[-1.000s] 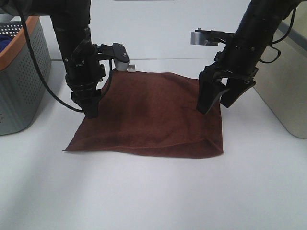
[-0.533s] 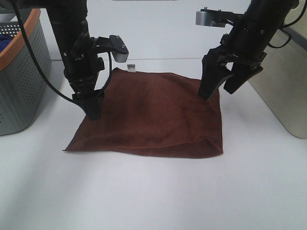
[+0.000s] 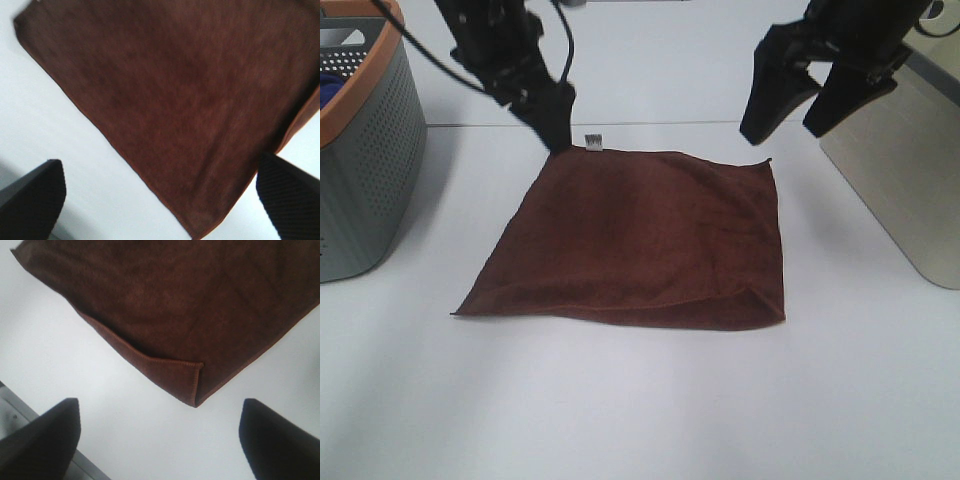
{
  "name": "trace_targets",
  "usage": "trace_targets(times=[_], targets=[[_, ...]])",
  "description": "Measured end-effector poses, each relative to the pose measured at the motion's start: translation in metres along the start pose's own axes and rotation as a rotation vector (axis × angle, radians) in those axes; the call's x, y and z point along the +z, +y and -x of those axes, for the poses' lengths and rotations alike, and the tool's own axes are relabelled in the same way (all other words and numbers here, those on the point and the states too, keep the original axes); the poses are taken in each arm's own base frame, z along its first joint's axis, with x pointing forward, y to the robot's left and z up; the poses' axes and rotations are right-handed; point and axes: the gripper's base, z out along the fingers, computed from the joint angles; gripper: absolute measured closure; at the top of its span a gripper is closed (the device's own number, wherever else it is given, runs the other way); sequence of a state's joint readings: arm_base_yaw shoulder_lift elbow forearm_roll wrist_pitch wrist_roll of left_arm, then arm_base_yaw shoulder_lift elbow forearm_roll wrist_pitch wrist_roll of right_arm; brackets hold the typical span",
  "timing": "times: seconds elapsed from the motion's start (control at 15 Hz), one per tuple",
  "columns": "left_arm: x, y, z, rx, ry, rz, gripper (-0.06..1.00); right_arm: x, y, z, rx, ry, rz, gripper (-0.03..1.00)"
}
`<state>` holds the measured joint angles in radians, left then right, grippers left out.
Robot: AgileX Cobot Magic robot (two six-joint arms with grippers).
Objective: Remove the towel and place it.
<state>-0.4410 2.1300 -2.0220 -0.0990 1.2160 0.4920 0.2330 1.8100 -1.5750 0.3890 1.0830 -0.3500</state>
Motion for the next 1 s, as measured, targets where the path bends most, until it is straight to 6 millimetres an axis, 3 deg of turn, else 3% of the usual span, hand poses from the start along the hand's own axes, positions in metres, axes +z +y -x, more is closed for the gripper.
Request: trace_targets(times=[0.13, 0.27, 0.33, 0.4, 0.6, 0.67, 0.73, 0.87, 1.0], targets=[[-0.053, -0.002, 0.017, -0.118, -0.167, 0.013, -0.04, -0.037, 0.008, 0.015, 0.053, -0.112, -0.045, 0.21], [-0.098, -0.005, 0.020, -0.235, -0.278, 0.035, -0.05, -0.075, 0.009, 0.024, 0.155, -0.218, -0.124, 0.21], [-0.133, 0.007, 0.008, -0.318, -0.329, 0.116, -0.05, -0.111, -0.004, 0.020, 0.235, -0.307, -0.186, 0.21], [-0.148, 0.020, -0.003, -0.374, -0.340, 0.175, -0.05, -0.129, -0.016, 0.014, 0.271, -0.345, -0.219, 0.21], [-0.175, 0.067, -0.049, -0.554, -0.335, 0.300, -0.05, -0.171, -0.057, -0.008, 0.376, -0.417, -0.343, 0.21], [-0.176, 0.074, -0.059, -0.583, -0.319, 0.314, -0.05, -0.176, -0.064, -0.013, 0.390, -0.420, -0.374, 0.21], [-0.177, 0.089, -0.081, -0.654, -0.289, 0.334, -0.05, -0.183, -0.074, -0.021, 0.404, -0.418, -0.423, 0.21], [-0.179, 0.114, -0.124, -0.777, -0.237, 0.362, -0.05, -0.184, -0.080, -0.034, 0.400, -0.380, -0.487, 0.21], [-0.188, 0.119, -0.153, -0.819, -0.215, 0.372, -0.05, -0.180, -0.077, -0.045, 0.400, -0.350, -0.489, 0.21]])
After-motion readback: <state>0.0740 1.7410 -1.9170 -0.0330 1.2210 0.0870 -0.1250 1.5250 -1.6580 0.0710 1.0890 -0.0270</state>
